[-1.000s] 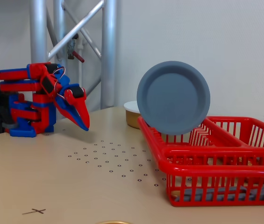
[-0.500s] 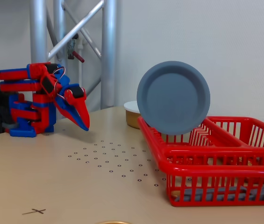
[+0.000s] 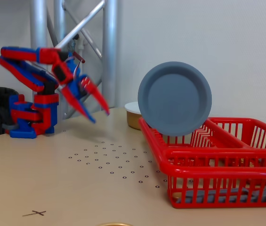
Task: Grasp the plate, place it on the cross drawn on the table.
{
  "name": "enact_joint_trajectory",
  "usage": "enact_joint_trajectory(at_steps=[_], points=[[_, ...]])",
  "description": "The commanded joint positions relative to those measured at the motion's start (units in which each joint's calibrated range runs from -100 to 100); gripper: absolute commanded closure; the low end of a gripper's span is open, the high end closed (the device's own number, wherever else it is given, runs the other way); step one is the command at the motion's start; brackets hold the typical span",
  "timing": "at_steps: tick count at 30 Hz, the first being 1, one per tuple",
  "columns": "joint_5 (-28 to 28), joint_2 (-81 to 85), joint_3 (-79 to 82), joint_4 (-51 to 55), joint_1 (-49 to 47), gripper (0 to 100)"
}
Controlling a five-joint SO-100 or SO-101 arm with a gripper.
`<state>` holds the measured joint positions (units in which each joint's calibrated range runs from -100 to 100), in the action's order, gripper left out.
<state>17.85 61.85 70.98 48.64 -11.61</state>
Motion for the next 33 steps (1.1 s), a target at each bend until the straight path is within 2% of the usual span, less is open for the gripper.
enact_joint_trajectory(at_steps=[1, 8, 16, 23, 33], points=[[5.47, -3.60, -8.96, 3.07, -1.39, 79], [20.27, -11.30, -22.20, 4.60, -3.33, 74], [31.26, -20.43, -36.52, 6.21, -5.26, 71], [37.17, -27.10, -46.41, 5.73, -5.19, 71], [40.44, -34.29, -55.20, 3.88, -6.34, 69]])
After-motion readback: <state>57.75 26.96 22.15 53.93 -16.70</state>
